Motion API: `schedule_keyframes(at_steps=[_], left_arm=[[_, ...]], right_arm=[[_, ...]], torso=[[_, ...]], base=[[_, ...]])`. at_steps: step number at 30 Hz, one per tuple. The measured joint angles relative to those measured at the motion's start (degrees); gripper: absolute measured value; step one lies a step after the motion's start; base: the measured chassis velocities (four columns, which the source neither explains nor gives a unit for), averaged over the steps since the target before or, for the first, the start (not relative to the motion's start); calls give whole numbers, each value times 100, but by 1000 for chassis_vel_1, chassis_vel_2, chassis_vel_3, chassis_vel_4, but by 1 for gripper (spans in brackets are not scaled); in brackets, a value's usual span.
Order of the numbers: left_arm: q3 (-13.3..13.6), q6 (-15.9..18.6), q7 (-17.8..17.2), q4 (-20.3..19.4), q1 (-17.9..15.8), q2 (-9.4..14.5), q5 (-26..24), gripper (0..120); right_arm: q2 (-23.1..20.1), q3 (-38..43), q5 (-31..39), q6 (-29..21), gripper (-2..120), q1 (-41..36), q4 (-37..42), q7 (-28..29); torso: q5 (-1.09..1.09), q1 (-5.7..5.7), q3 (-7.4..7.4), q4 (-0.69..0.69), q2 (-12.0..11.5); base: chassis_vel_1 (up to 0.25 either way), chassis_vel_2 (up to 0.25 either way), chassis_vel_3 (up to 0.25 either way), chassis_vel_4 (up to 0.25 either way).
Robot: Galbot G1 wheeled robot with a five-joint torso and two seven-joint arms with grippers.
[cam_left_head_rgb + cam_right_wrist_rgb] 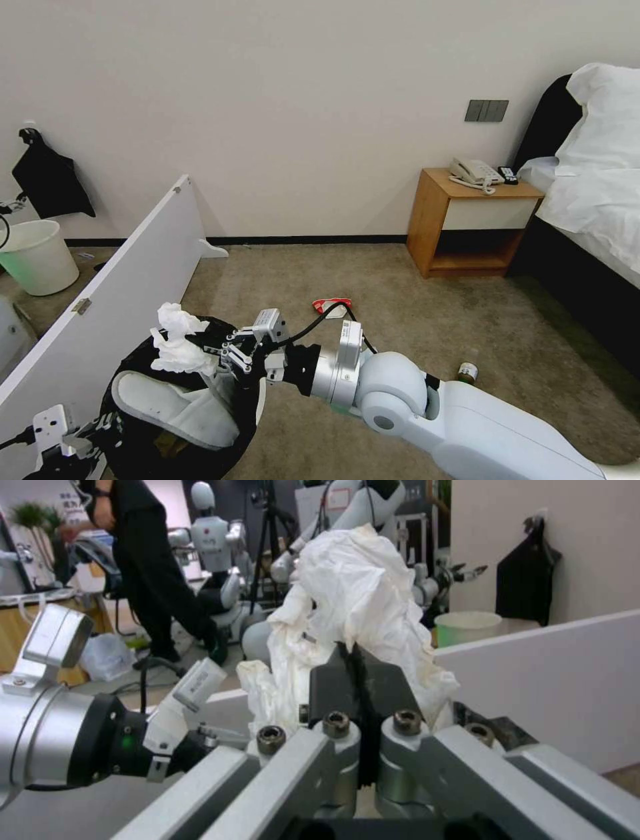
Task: Pick up the trash bin, then pick up the garbage from the floor and place it into the trash bin.
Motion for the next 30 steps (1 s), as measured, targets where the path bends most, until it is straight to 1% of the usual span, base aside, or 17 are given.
schedule_keyframes(at_steps=[8, 9, 10, 12, 13, 15, 16, 18, 19, 20, 21, 22, 23, 24, 26, 28, 30], left_arm=[[47, -1, 0, 0, -6, -21, -4, 2], [55, -1, 0, 0, -2, -24, -6, 2], [55, -1, 0, 0, -2, -24, -6, 2], [60, -1, 0, 0, 16, -28, -7, 2], [60, -1, 0, 0, 16, -28, -7, 2], [80, -1, -1, 1, 32, -45, -7, 2], [80, -1, -1, 1, 32, -45, -7, 2], [105, 0, -8, 1, 35, -56, -7, 2], [105, 0, -8, 1, 35, -56, -7, 2], [111, 3, -12, 1, 36, -57, -7, 2], [117, 6, -15, 1, 38, -58, -7, 2], [117, 6, -15, 1, 38, -58, -7, 2], [125, 9, -15, 1, 43, -58, -7, 2], [125, 9, -15, 1, 43, -58, -7, 2], [153, 13, -18, 1, 54, -67, -8, 2], [161, 14, -20, 1, 57, -69, -9, 2], [170, 18, -26, 1, 60, -68, -17, 2]], right_arm=[[21, -167, 24, -55, 1, -61, 2, 10], [19, -183, 7, -67, 7, -95, -18, 19], [19, -183, 7, -67, 7, -95, -18, 19], [27, -176, -22, -88, 20, -120, -78, 29], [27, -176, -22, -88, 20, -120, -78, 29], [44, -161, -56, -89, 32, -137, -128, 36], [44, -161, -56, -89, 32, -137, -128, 36], [51, -157, -59, -89, 41, -168, -137, 50], [51, -157, -59, -89, 41, -168, -137, 50], [41, -159, -65, -89, 48, -181, -137, 52], [32, -164, -72, -92, 51, -190, -137, 53], [32, -164, -72, -92, 51, -190, -137, 53], [21, -167, -80, -97, 58, -200, -138, 56], [21, -167, -80, -97, 58, -200, -138, 56], [16, -167, -96, -107, 70, -227, -146, 78], [16, -166, -98, -109, 73, -229, -151, 87], [23, -166, -100, -112, 85, -229, -155, 101]], torso=[[0, 0, 0, 0, 0], [0, 0, 0, 0, 0], [0, 0, 0, 0, 0], [0, 0, 0, 0, 0], [0, 0, 0, 0, 0], [0, 0, 0, 1, 0], [0, 0, 0, 1, 0], [0, 0, 0, 0, 0], [0, 0, 0, 0, 0], [0, 0, 0, 0, 0], [0, 0, 0, 0, 0], [0, 0, 0, 0, 0], [0, 0, 0, 0, 0], [0, 0, 0, 0, 0], [0, 0, 0, 0, 0], [0, 0, 0, 0, 0], [0, 0, 0, 0, 0]], base=[[0, 0, 0, 0], [0, 0, 0, 0], [0, 0, 0, 0], [0, 0, 0, 0], [0, 0, 0, 0], [0, 0, 0, 0], [0, 0, 0, 0], [0, 0, 0, 0], [0, 0, 0, 0], [0, 0, 0, 0], [0, 0, 0, 0], [0, 0, 0, 0], [0, 0, 0, 0], [0, 0, 0, 0], [0, 0, 0, 0], [0, 0, 0, 0], [0, 0, 0, 0]])
